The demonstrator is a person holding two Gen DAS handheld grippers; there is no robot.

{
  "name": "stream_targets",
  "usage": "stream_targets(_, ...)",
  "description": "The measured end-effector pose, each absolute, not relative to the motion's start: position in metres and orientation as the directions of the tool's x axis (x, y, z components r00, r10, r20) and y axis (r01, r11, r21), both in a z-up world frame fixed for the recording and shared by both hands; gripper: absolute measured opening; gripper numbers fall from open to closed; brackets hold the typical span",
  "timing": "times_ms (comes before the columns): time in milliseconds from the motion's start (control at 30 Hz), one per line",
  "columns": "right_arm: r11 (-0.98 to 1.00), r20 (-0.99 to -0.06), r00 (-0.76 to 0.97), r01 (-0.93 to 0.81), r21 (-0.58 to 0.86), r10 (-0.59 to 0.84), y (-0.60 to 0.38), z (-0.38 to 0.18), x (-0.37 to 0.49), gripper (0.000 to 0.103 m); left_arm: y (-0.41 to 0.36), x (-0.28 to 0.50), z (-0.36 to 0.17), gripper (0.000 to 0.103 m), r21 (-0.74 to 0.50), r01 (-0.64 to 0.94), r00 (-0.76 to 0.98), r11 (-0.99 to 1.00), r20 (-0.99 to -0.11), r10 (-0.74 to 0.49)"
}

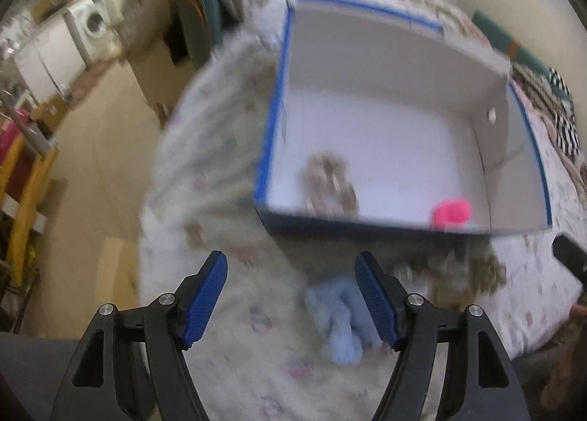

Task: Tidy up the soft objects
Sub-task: 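Withdraw both grippers from the box and move the left toward the blue sock, then grasp the light-blue fuzzy sock with the left gripper while the right grasps a white lace scrunchie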

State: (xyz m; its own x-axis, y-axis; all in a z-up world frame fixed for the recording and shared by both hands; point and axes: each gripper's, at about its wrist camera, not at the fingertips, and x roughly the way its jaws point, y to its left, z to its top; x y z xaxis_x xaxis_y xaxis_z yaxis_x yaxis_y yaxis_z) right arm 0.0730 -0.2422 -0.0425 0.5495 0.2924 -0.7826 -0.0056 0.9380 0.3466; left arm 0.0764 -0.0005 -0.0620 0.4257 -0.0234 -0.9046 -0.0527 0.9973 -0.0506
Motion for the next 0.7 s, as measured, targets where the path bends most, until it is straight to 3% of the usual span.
stream_targets(333, 0.954, -0.815, 0.517, -0.012, 0.298, 0.261, -0.233, -0.053, 0.075, 0.103, -0.021, 0.079, -0.117, 0.07, -0.098, -0.032, 0.227, 0.995, -0.97, -0.088)
stream_targets(500, 0.924, -0.803, 0.482, -0.033, 0.382, 0.349, -0.237, -0.057, 0.076, 0.103, -0.03, 0.083, -0.142, 0.07, -0.092, -0.028, 0.155, 0.995, -0.984, -0.086)
stream_targets(700, 0.915, -0.867, 0.375, 0.101, 0.391, 0.329, -0.265, -0.092, 0.08, 0.103, -0.035, 0.091, -0.153, 0.07, -0.084, -0.078, 0.114, 0.993, -0.991, -0.075)
